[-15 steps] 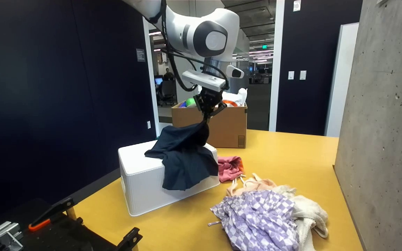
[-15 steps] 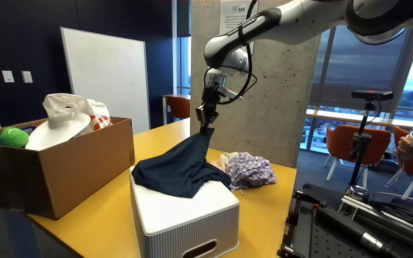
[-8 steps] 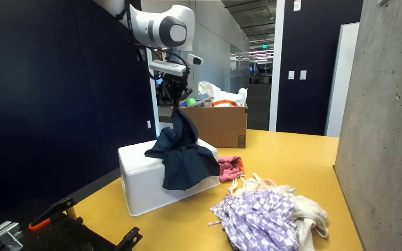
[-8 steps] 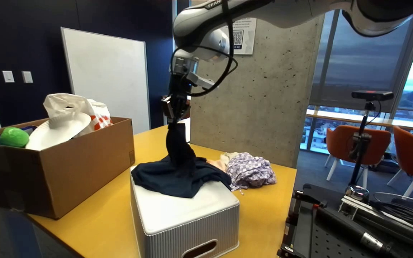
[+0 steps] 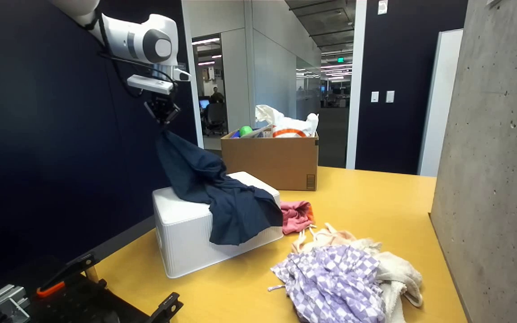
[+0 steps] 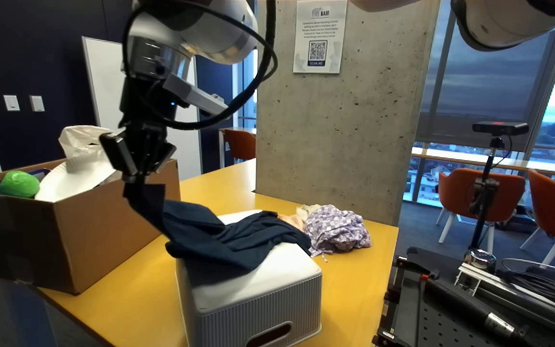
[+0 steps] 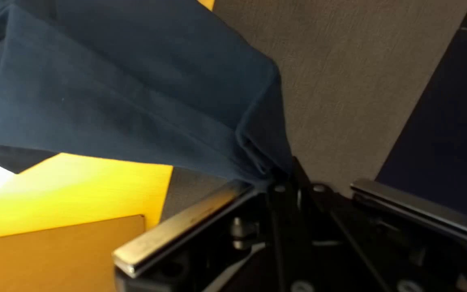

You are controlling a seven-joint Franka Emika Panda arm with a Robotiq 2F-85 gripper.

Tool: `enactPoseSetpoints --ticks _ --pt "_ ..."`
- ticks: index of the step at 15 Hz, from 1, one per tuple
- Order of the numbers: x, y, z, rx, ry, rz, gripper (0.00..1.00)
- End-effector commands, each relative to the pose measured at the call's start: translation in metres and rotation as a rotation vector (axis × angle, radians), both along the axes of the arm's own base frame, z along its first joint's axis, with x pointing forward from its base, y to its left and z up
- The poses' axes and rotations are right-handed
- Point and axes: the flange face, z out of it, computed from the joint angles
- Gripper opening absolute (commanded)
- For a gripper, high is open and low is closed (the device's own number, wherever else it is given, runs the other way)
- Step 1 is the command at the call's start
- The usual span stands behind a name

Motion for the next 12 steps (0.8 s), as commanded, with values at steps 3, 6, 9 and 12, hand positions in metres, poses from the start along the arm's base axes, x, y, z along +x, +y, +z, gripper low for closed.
enactPoseSetpoints --ticks 3,6,9,12 --pt "-0.007 0.046 -0.007 0.024 -0.008 0.133 0.01" --pt "-0.012 0.059 -0.02 0.047 0.019 0.193 0.01" --pt "-0.034 0.09 -0.038 0.123 0.1 0.312 0.01" --pt "-0.062 0.114 -0.05 0.155 0.204 0.373 0.01"
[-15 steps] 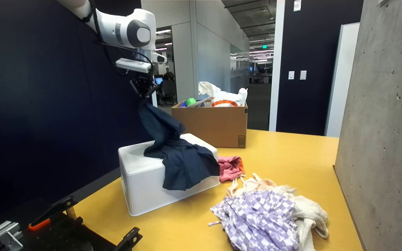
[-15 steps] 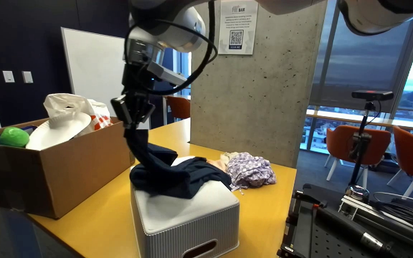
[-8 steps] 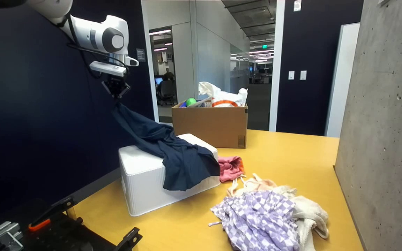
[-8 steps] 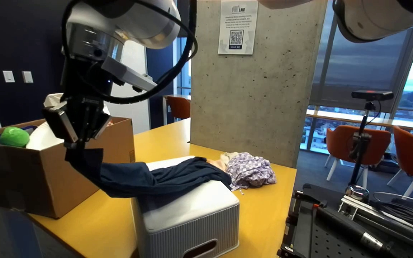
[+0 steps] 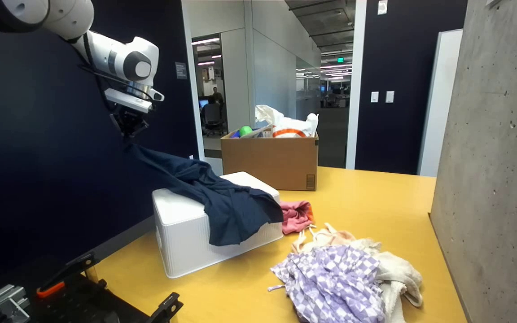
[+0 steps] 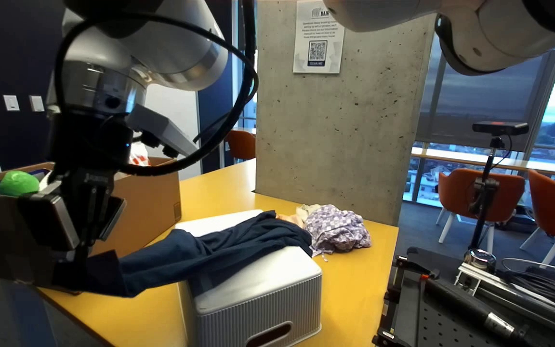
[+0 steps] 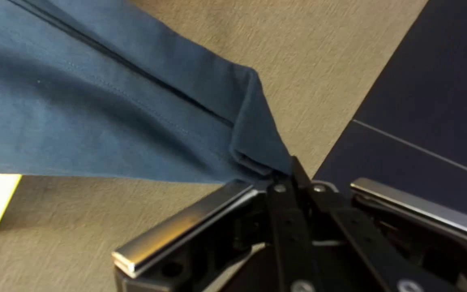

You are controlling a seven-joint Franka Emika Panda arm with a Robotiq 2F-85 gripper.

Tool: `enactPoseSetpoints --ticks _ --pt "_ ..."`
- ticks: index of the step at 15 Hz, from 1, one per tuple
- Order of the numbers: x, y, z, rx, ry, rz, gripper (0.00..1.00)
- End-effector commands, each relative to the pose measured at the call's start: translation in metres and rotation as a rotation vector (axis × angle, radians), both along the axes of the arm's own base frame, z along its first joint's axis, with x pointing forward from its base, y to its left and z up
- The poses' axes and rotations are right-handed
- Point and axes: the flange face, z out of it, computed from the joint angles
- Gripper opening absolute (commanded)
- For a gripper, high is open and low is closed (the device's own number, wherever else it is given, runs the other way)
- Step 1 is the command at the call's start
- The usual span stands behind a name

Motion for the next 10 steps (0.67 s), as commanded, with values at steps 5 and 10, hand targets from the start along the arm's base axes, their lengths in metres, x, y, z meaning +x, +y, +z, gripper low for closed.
enactPoseSetpoints --ticks 5,10 --pt "-0.044 -0.005 0.006 -0.082 0.117 -0.051 0.01" --pt "-0.077 -0.049 0.015 -0.137 0.182 -0.106 0.37"
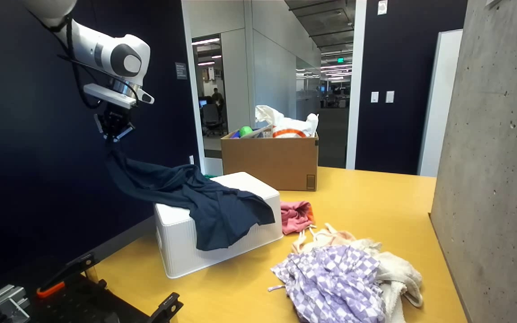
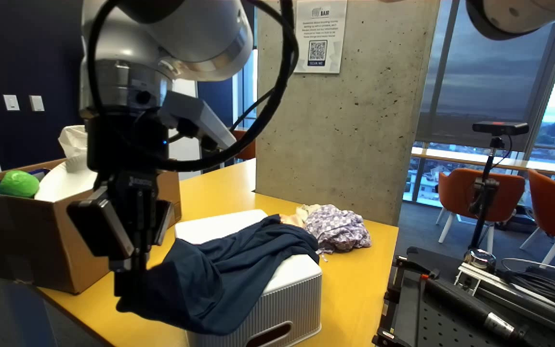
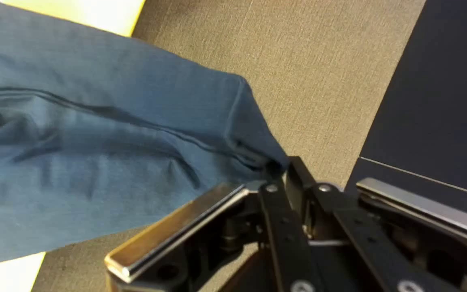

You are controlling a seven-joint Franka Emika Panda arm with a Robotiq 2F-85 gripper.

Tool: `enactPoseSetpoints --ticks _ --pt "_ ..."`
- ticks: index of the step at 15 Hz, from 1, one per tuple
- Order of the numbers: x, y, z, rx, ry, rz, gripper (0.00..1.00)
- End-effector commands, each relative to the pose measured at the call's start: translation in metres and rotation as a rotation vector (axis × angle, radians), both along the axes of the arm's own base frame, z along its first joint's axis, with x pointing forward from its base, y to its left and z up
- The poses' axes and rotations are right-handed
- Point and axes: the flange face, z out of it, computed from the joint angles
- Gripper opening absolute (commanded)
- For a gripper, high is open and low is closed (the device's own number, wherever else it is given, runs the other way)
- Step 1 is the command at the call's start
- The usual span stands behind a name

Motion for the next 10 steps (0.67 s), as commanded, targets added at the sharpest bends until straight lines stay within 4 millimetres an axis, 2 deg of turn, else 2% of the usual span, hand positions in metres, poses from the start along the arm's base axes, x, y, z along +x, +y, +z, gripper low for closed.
enactPoseSetpoints --ticks 1,5,8,10 --pt "-0.026 -0.045 0.014 -0.046 0.029 -0.052 0.43" --pt "-0.025 -0.113 0.02 -0.106 0.02 -0.129 0.73" --pt "-0.018 -0.179 0.033 -0.139 0.004 -0.219 0.94" --pt "-0.011 -0.223 0.042 -0.141 -0.003 -0.283 1.0"
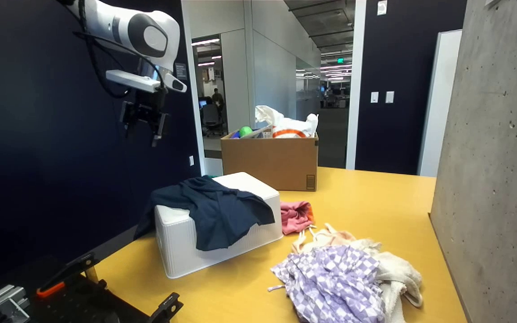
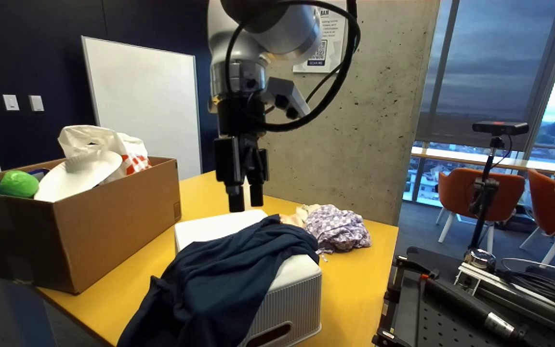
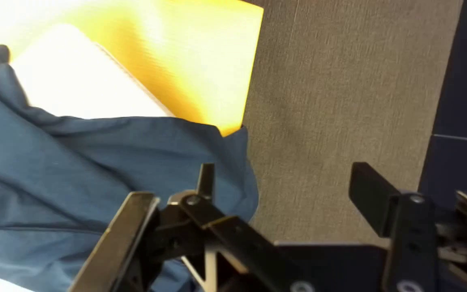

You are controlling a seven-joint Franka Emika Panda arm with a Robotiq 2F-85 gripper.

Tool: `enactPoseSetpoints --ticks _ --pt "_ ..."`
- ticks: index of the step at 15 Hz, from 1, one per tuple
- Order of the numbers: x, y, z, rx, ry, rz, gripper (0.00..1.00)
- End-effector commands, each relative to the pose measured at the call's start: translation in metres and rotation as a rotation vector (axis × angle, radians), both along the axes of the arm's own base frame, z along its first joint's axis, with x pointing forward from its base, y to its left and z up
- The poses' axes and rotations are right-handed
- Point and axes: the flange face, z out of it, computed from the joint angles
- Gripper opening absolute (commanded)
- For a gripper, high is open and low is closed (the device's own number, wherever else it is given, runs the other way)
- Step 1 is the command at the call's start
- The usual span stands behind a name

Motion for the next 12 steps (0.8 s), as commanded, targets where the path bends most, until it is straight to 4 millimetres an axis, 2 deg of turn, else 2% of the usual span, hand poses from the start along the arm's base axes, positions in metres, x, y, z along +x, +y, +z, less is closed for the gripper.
enactPoseSetpoints --ticks 1,4,7,10,12 --pt "0.001 -0.076 0.025 -0.01 -0.04 -0.098 1.0" --pt "0.018 -0.142 0.028 -0.03 -0.061 -0.209 1.0" --pt "0.034 -0.193 0.02 -0.018 -0.104 -0.377 1.0" --pt "0.041 -0.23 0.001 -0.016 -0.148 -0.548 1.0" --pt "0.042 -0.247 -0.017 -0.024 -0.172 -0.656 1.0"
